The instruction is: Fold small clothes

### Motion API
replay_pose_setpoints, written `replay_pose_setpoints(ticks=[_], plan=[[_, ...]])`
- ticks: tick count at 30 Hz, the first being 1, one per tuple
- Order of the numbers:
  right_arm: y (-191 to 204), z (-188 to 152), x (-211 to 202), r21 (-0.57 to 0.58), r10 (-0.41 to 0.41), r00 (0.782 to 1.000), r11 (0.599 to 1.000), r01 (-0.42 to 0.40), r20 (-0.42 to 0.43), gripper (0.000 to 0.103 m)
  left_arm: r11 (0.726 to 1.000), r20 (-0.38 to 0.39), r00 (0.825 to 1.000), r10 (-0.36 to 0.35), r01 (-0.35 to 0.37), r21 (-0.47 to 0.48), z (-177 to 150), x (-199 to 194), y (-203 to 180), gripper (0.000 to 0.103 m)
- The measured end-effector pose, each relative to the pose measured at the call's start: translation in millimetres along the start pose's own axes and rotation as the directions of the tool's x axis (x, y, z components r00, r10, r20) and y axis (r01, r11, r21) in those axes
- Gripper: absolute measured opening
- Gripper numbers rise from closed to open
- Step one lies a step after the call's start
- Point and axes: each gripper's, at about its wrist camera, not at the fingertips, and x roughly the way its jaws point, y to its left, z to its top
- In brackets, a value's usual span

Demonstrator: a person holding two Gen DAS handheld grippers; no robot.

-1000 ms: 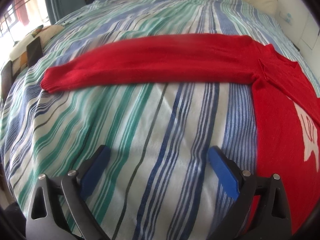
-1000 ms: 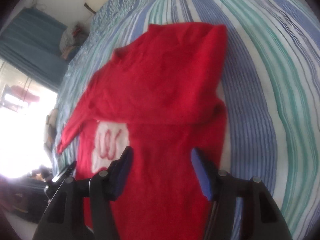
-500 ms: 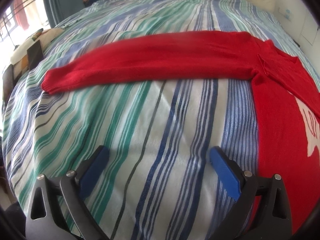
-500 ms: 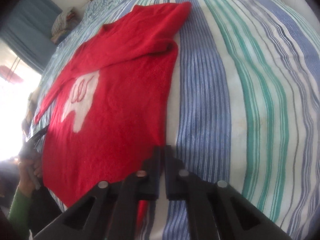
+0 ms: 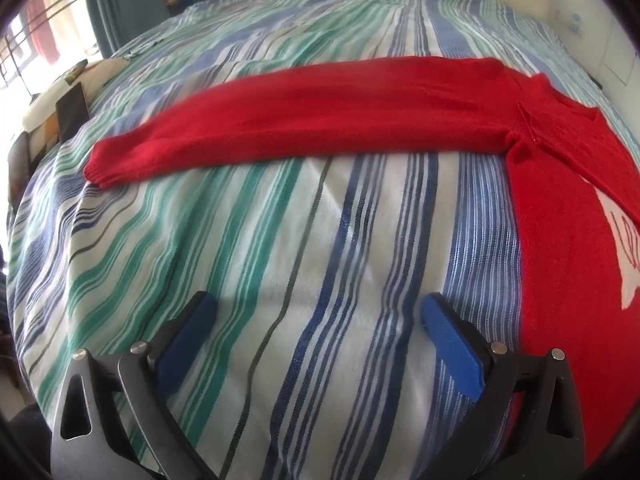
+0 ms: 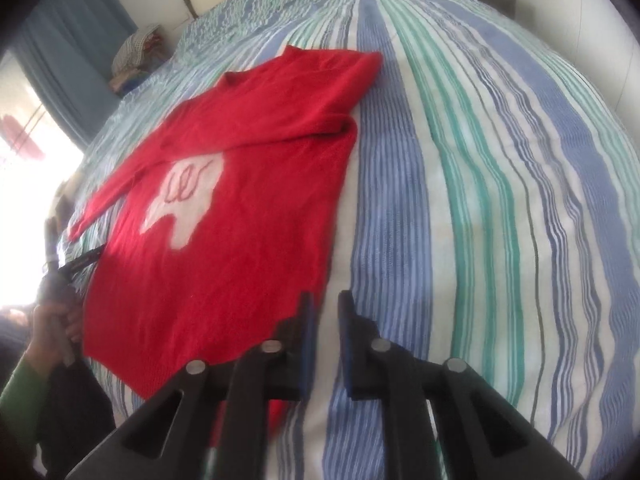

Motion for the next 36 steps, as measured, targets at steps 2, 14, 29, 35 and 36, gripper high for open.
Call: replay_pose_setpoints(ticks=[2, 14, 29, 35, 36], plan=[[17, -13, -5, -0.039, 0.045, 0.999, 0.998, -0.045, -0.008, 0.014, 1.000, 0.003, 1.000, 0.005, -0.005, 0.003, -1, 0, -1, 0.103], [30, -80, 7, -0.059, -0.126, 0.990, 0.990, 0.130, 0.061, 0.032, 1.000, 0.031, 0.999, 0.016, -0.016, 0.014, -6, -1, -2, 0.103], [26, -67, -14, -0.024, -0.158, 0.964, 0.986, 0.167, 0.213, 0.048, 0.977, 0.040, 0.986, -0.165, 0.168, -0.127, 60, -40, 99, 0.102], [27, -67, -10, -0.025, -0.146, 0.968, 0.988, 0.155, 0.206, 0.048, 0.924, -0.058, 0.991, -0.121, 0.091, -0.372, 92, 10, 205, 0.101], [28, -66, -9, -0.027, -0.145, 0.968, 0.988, 0.154, 0.206, 0.048, 0.911, -0.071, 0.988, -0.139, 0.100, -0.400, 92, 16, 214, 0.100]])
